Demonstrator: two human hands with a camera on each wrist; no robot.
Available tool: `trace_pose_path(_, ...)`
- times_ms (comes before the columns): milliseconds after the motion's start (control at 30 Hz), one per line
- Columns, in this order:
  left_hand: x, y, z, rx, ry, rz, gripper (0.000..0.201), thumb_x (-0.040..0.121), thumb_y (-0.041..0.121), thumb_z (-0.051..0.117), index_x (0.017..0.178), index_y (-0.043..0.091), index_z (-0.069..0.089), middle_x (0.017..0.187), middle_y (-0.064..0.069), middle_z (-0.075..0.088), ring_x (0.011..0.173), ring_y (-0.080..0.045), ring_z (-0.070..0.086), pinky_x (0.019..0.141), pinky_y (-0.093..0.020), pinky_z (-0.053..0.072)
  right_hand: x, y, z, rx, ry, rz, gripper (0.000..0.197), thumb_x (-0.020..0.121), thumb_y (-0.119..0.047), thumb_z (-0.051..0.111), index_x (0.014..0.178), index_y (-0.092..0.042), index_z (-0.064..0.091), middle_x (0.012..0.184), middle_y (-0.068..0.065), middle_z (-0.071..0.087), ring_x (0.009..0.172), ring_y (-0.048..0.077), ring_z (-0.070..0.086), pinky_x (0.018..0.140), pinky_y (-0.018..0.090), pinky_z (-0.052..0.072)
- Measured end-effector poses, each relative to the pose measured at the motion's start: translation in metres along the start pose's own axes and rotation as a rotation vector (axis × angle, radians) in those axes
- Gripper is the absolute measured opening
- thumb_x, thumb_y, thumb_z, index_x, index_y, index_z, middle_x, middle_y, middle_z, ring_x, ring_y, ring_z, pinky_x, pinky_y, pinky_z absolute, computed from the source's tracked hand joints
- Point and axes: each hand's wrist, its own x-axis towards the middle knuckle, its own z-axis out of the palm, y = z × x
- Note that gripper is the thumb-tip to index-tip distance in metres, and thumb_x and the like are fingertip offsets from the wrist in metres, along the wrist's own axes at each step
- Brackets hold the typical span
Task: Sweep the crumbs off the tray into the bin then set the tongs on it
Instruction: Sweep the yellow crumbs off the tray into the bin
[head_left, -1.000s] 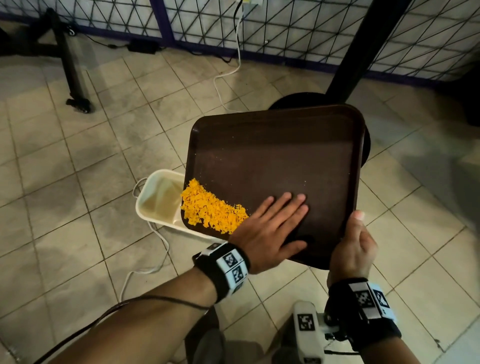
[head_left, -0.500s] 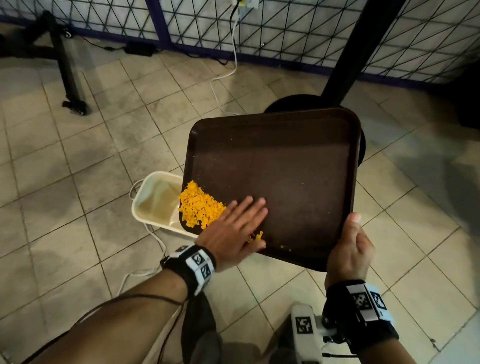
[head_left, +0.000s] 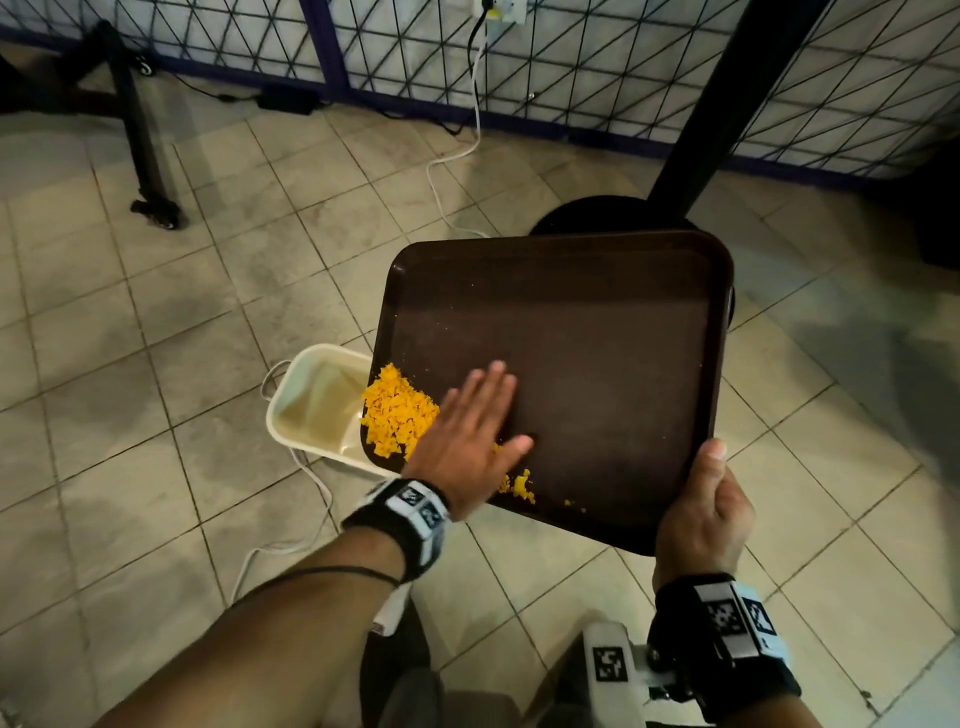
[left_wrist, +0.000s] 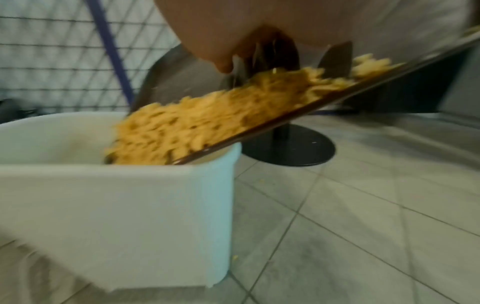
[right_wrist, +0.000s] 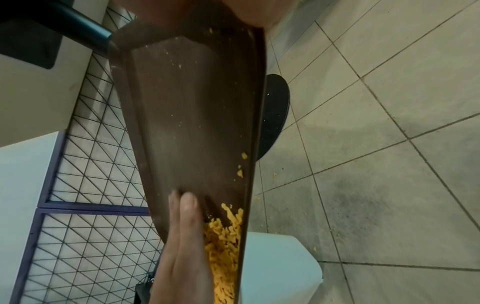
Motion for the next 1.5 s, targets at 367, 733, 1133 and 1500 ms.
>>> trace_pose_path(367, 0.105, 0.018, -0.078, -0.062, 0.151, 0.059, 0.072, 0.100, 0.061, 0.017, 0.158, 0.019, 0.007, 0.165, 0.002, -0.004, 0.151, -0.017, -0.001, 0.122, -0.038, 0.003, -0.004, -0.001, -0.001, -0.031, 0.031, -0.021, 0.047, 0.103, -0.047, 0.035, 0.069, -0.019, 0.050, 0.066, -0.003, 0.047, 0.063, 0.015, 0.047, 0.062, 0.030, 0.040)
trace_pose_path(733, 0.026, -0.094, -0.035, 0.114, -0.079, -0.277, 0.084, 0.092, 0.069, -0.004, 0.157, 0.019, 0.013, 0.164, -0.001, 0.012, 0.151, -0.018, -0.001, 0.123, -0.041, 0.003, -0.001, 0.003, -0.008, -0.034, 0.044, -0.035, 0.050, 0.103, -0.044, 0.037, 0.061, -0.019, 0.044, 0.059, -0.004, 0.039, 0.049, 0.002, 0.037, 0.058, 0.027, 0.034)
trace_pose_path(1133, 0.031, -0.111, -0.030, 0.063, -0.129, -0.313, 0.085, 0.090, 0.072, -0.002, 0.157, 0.020, 0.000, 0.165, 0.000, -0.004, 0.151, -0.019, -0.003, 0.122, -0.040, 0.004, -0.003, -0.001, -0.005, -0.082, 0.023, -0.093, 0.049, 0.102, -0.049, 0.035, 0.063, -0.021, 0.043, 0.059, -0.006, 0.040, 0.056, 0.013, 0.038, 0.058, 0.031, 0.035)
trace_pose_path(1500, -0.024, -0.015, 0.000, -0.049, 0.058, 0.005, 0.070, 0.099, 0.064, 0.008, 0.156, 0.024, 0.000, 0.162, 0.006, -0.011, 0.150, -0.012, -0.012, 0.121, -0.034, -0.003, -0.006, -0.005, -0.002, -0.061, 0.014, -0.118, 0.047, 0.104, -0.045, 0.035, 0.063, -0.023, 0.042, 0.055, -0.012, 0.041, 0.051, 0.002, 0.039, 0.053, 0.025, 0.035)
